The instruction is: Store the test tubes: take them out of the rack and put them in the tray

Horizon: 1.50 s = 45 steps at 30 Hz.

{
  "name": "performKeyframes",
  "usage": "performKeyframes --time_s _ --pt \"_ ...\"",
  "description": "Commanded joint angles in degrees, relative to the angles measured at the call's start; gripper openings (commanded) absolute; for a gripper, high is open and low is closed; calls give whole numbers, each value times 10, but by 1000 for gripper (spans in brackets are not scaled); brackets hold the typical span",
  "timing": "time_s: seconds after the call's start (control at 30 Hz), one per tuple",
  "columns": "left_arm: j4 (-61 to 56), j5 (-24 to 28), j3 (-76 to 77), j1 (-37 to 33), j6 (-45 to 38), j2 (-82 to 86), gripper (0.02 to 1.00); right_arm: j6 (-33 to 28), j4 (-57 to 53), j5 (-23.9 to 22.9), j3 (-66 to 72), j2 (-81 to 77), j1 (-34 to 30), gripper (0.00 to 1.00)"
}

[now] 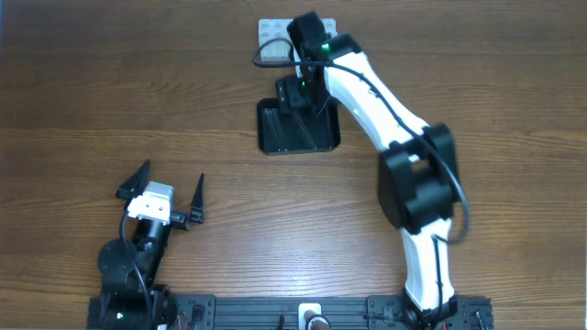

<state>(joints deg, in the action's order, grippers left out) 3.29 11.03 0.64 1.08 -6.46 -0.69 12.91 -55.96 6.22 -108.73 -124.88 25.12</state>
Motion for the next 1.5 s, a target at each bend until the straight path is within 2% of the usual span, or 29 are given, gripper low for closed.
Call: performKeyframes --time_s 0.03,0.2,0.27,0.37,0.57,0.8,1.1,1.33,1.5 --pt "1 7 -3 -3 -6 3 998 -20 11 -52 -7 127 0 877" --pt "1 7 -3 -3 -6 3 1000 -58 64 -129 -6 213 -22 908" --pt "1 7 -3 -3 -6 3 998 -91 90 -141 5 236 -36 932" --pt "1 7 -3 -3 -6 3 1000 -109 144 -141 52 271 -64 993" --pt "1 7 -3 -3 -6 3 1000 -109 313 -116 264 381 -138 993" --pt "1 7 -3 -3 -6 3 1000 -109 462 -119 525 536 -195 991" --pt "1 7 -3 -3 -6 3 1000 -109 542 -125 755 775 -194 991" --pt "1 7 -3 -3 -6 3 1000 -109 568 -136 852 930 -195 991" --pt "1 7 -3 -3 -6 3 1000 -144 554 -138 899 1032 -195 991"
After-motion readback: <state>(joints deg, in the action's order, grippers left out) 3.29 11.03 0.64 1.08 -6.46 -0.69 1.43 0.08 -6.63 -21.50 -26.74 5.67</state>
